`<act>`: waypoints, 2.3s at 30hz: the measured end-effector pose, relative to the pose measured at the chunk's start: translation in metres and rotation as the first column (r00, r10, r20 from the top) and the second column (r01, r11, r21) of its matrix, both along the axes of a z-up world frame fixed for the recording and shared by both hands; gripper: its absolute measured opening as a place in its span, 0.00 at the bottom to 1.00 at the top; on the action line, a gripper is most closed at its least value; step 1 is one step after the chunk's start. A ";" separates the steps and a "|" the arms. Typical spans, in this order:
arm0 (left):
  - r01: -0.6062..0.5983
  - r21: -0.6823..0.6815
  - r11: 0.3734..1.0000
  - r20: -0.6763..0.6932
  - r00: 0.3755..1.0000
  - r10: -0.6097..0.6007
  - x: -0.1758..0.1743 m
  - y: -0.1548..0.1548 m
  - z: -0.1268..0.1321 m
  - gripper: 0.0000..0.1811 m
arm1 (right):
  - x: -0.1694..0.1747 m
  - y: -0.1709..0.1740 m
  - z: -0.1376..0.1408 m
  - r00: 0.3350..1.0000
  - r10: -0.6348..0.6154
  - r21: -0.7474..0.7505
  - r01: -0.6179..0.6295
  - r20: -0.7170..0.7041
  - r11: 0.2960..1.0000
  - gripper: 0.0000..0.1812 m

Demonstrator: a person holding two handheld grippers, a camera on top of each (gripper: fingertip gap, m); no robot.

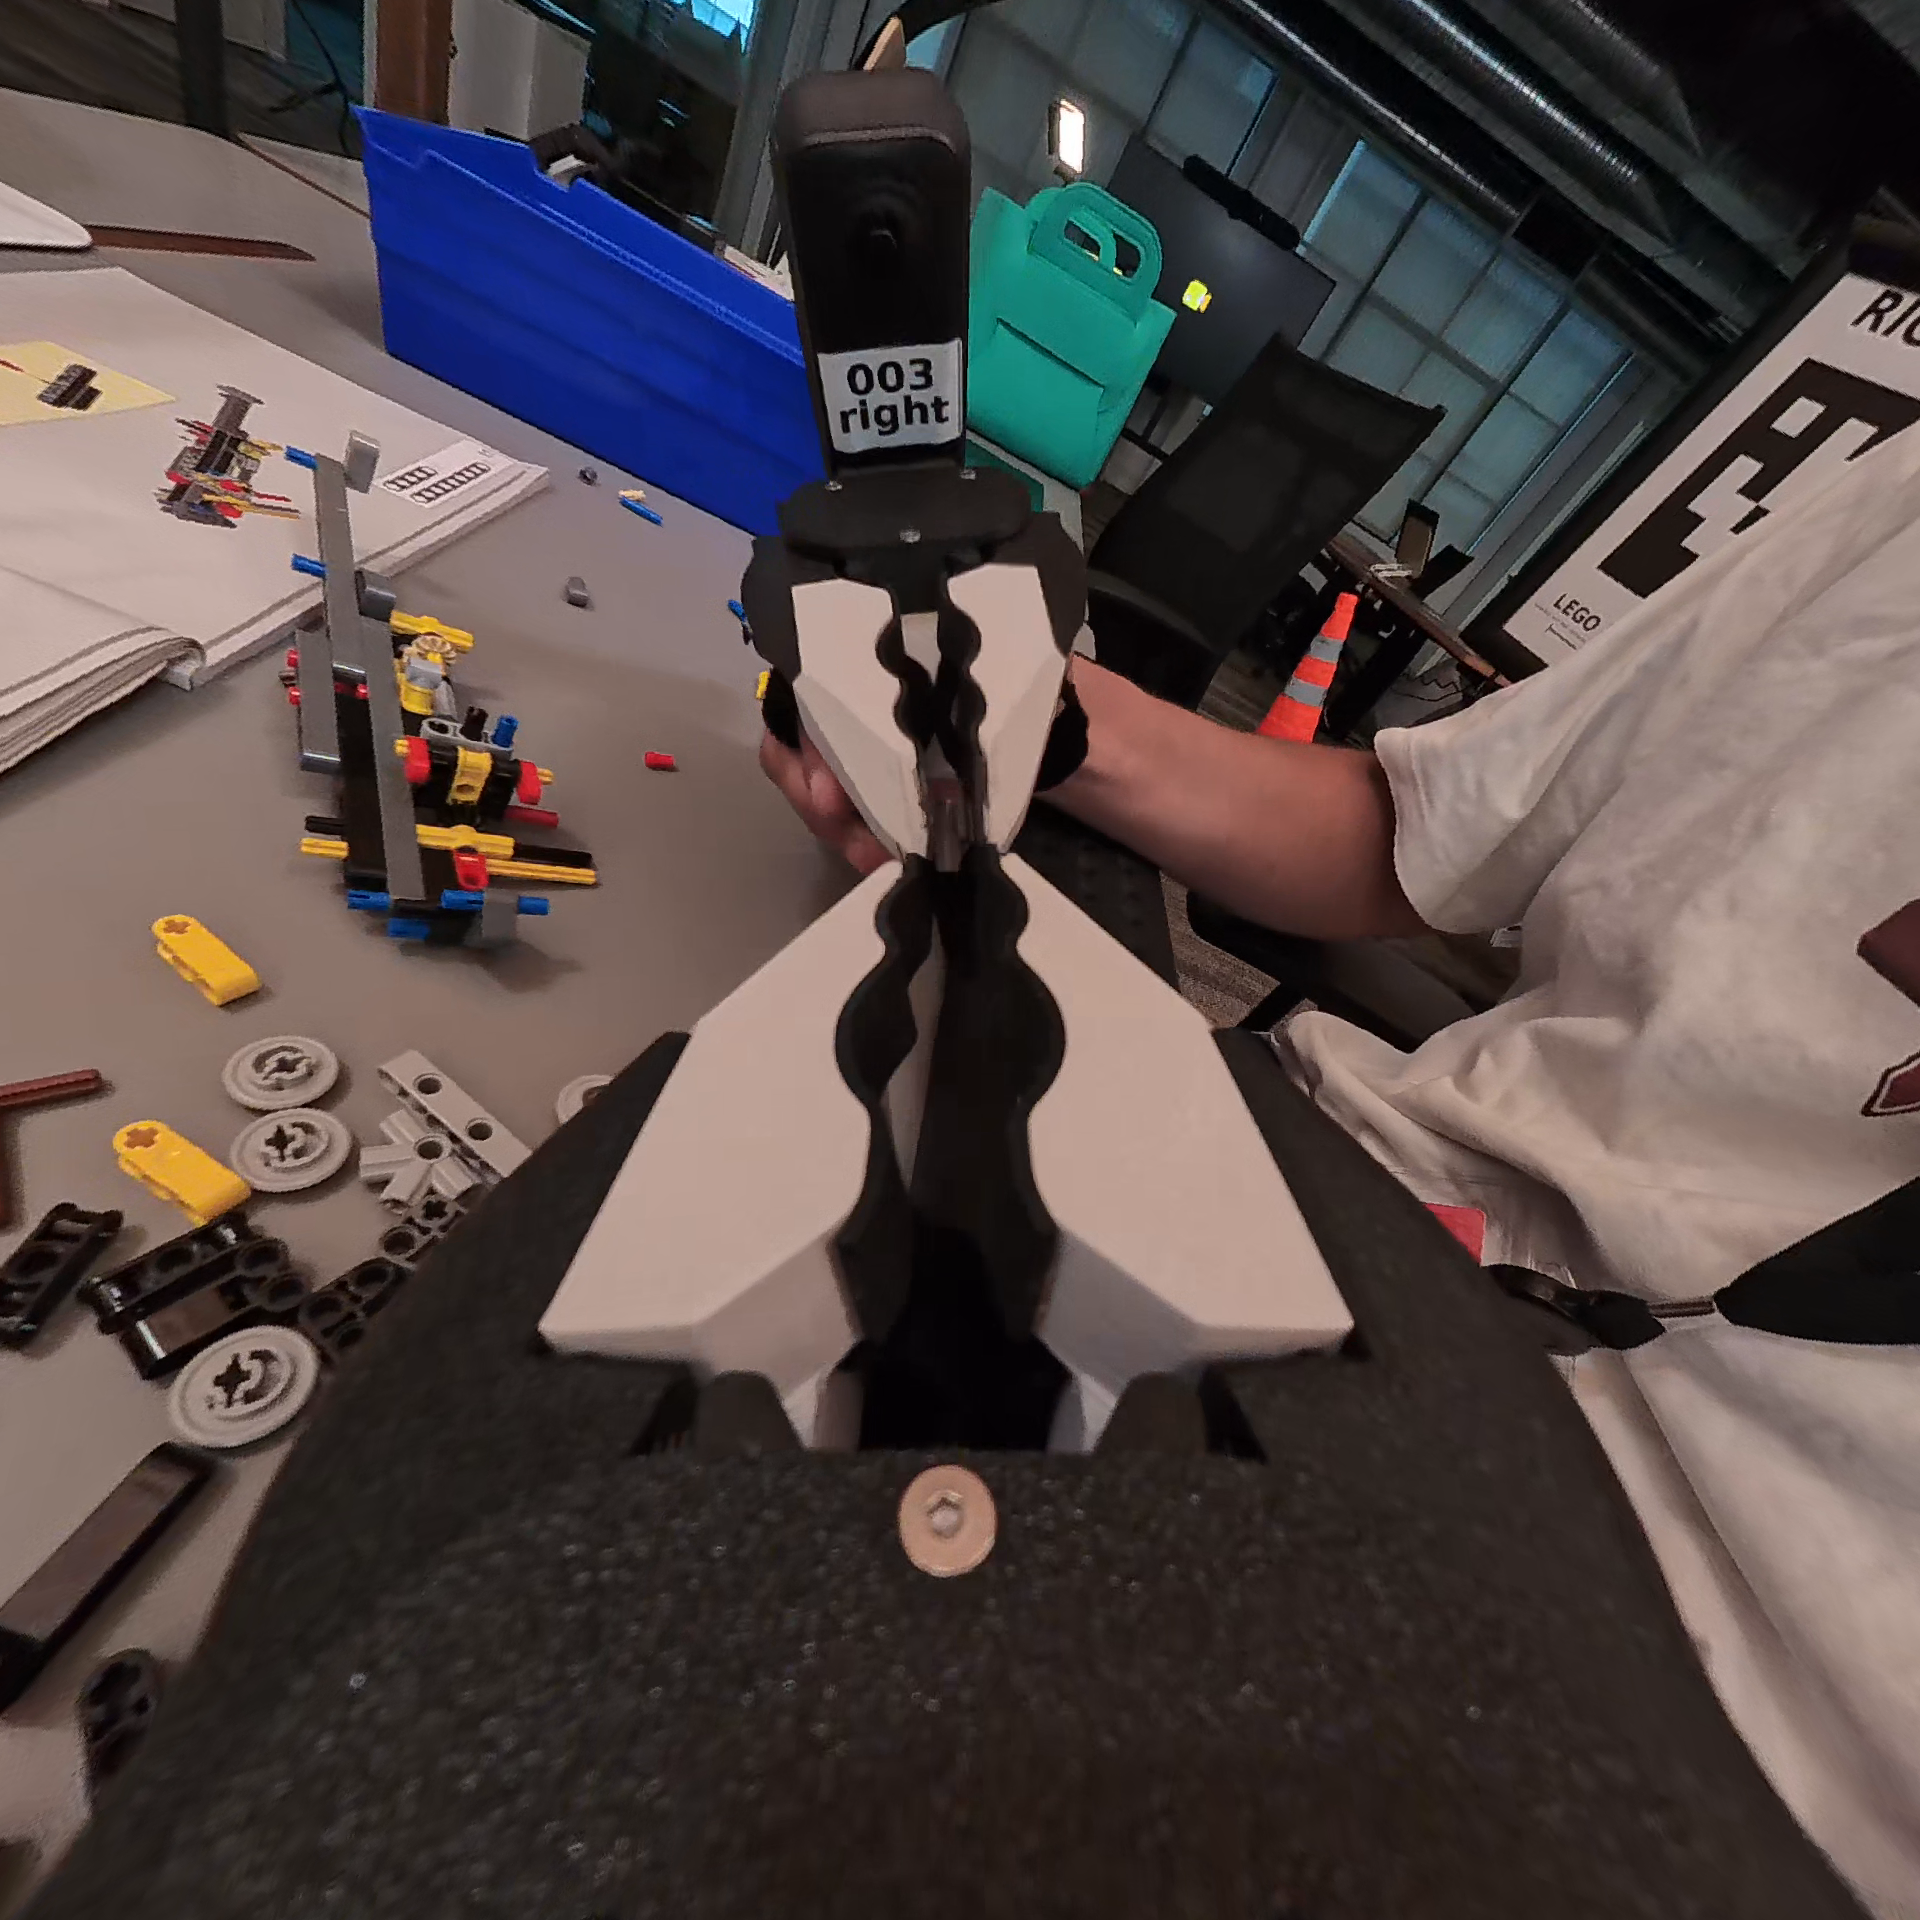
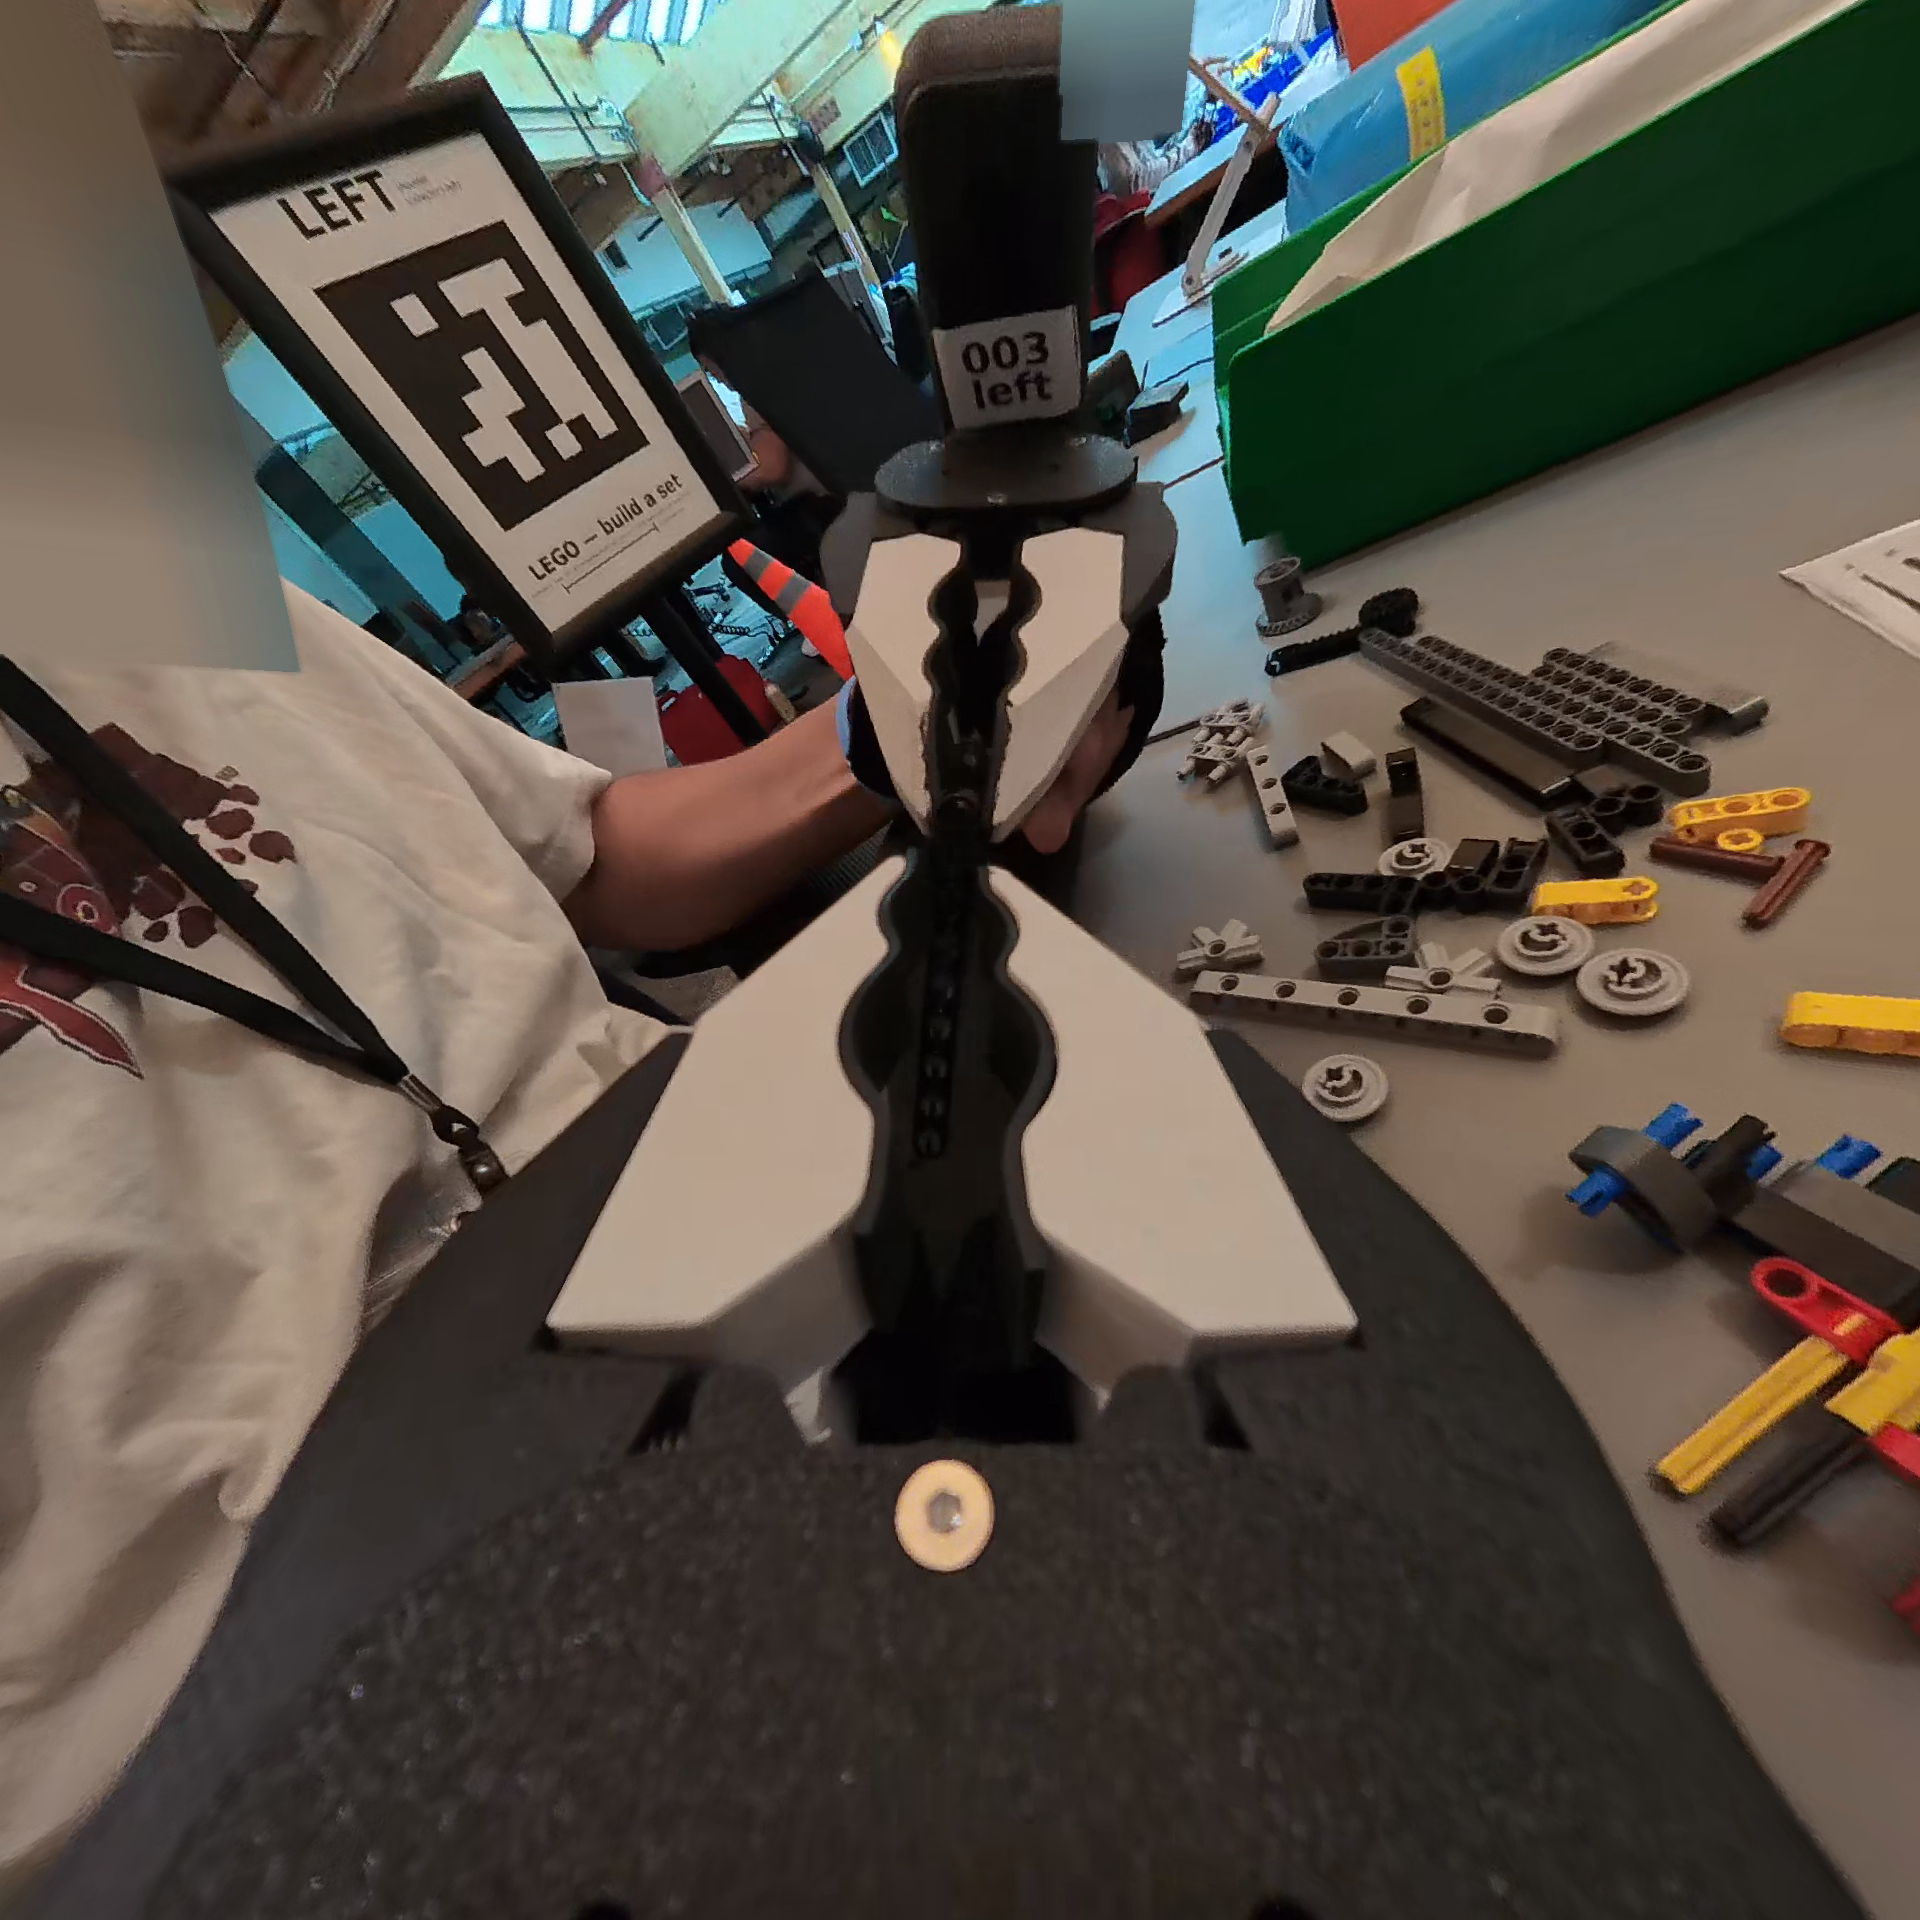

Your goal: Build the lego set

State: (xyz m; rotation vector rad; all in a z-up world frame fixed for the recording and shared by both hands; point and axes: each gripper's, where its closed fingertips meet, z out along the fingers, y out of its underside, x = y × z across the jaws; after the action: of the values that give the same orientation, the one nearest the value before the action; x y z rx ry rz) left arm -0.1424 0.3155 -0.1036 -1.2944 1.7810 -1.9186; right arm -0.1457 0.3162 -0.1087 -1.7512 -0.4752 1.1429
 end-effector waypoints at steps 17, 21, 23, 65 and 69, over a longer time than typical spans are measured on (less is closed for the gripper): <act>-0.039 -0.015 0.999 0.032 0.999 0.040 0.002 0.005 0.005 0.03 | 0.005 0.016 0.019 0.990 -0.087 0.051 0.094 -0.115 0.994 0.03; -0.038 0.003 0.999 0.020 0.999 0.038 0.003 0.004 0.002 0.04 | 0.006 0.017 0.016 0.989 -0.093 0.038 0.097 -0.111 0.995 0.03; -0.040 0.022 0.999 0.008 0.999 0.040 0.004 0.004 -0.001 0.03 | 0.007 0.016 0.013 0.991 -0.089 0.030 0.093 -0.095 0.995 0.04; 0.320 0.442 0.838 -0.340 0.924 -0.174 -0.007 -0.004 -0.023 0.03 | -0.001 0.004 -0.004 0.997 -0.011 0.068 0.005 0.080 0.998 0.04; 0.376 0.382 0.844 -0.372 0.899 -0.232 -0.002 -0.003 -0.021 0.03 | 0.004 0.007 -0.002 0.986 -0.066 0.117 0.048 0.154 0.992 0.03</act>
State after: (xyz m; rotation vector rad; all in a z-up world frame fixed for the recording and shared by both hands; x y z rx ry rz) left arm -0.1445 0.3128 -0.1249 -1.2464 2.5411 -1.3413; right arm -0.1415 0.3232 -0.1106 -1.7524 -0.5707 0.9231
